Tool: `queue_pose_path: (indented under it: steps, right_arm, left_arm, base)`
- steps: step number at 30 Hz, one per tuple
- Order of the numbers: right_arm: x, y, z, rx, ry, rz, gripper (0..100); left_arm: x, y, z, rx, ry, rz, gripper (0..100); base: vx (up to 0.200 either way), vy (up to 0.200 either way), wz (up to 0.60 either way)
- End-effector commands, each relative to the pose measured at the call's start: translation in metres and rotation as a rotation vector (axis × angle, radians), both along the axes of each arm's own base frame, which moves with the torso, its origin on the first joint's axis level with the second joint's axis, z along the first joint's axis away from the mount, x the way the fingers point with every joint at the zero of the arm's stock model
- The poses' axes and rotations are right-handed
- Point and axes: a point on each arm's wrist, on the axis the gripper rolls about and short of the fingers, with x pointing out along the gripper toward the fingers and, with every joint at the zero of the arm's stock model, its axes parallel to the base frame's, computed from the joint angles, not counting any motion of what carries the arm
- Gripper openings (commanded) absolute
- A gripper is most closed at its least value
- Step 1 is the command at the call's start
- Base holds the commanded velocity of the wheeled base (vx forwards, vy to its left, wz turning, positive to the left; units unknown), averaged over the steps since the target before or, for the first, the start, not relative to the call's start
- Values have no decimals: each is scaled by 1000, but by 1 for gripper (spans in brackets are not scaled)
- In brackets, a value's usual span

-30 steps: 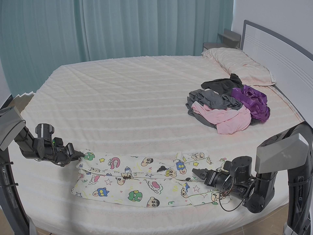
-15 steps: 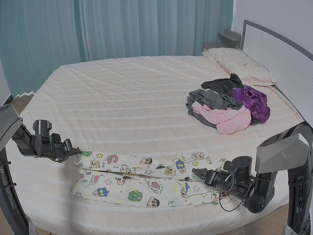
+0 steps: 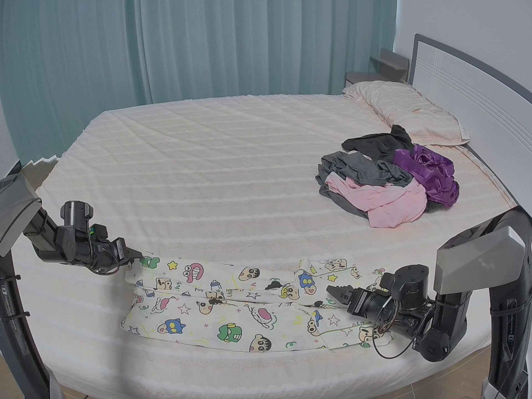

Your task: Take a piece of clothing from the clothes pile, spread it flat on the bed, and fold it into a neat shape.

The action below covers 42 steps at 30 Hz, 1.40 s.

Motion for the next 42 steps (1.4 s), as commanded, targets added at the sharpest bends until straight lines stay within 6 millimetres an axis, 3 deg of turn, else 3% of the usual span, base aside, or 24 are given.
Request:
queue_pose_path:
  steps: [1, 6, 8, 9, 21, 27, 31, 37, 42]
  right_arm:
    - [0, 0, 5, 9, -19, 0, 100]
    - [-1, -12, 31, 33, -79, -35, 100]
    - [-2, -12, 32, 33, -82, -36, 100]
    - [-3, -21, 42, 36, -103, -60, 100]
    - [4, -55, 33, -90, -54, -124, 100]
    - [3, -53, 31, -104, -16, -111, 100]
    - [5, -54, 56, -70, -109, -120, 100]
    - [14, -45, 71, -41, -177, -101, 100]
    - [18, -23, 57, -61, -113, -38, 100]
  left_arm:
    - [2, 1, -6, 21, 17, 15, 100]
    - [2, 3, -4, 49, 20, 47, 100]
    - [1, 3, -4, 48, 23, 47, 100]
    - [0, 4, -4, 36, 35, 56, 100]
    - [-32, -4, 15, -129, 128, 165, 100]
    - [-44, -13, 12, -173, 176, 186, 100]
    - [-47, -15, 13, -197, 176, 204, 100]
    - [-52, -18, 13, -201, 155, 205, 100]
    - [-54, -22, 11, -209, 151, 202, 100]
  base:
    - [0, 0, 0]
    - [0, 0, 0]
    - [0, 0, 0]
    - [0, 0, 0]
    - [0, 0, 0]
    - [0, 0, 0]
    - [0, 0, 0]
    - [0, 0, 0]
    - [0, 0, 0]
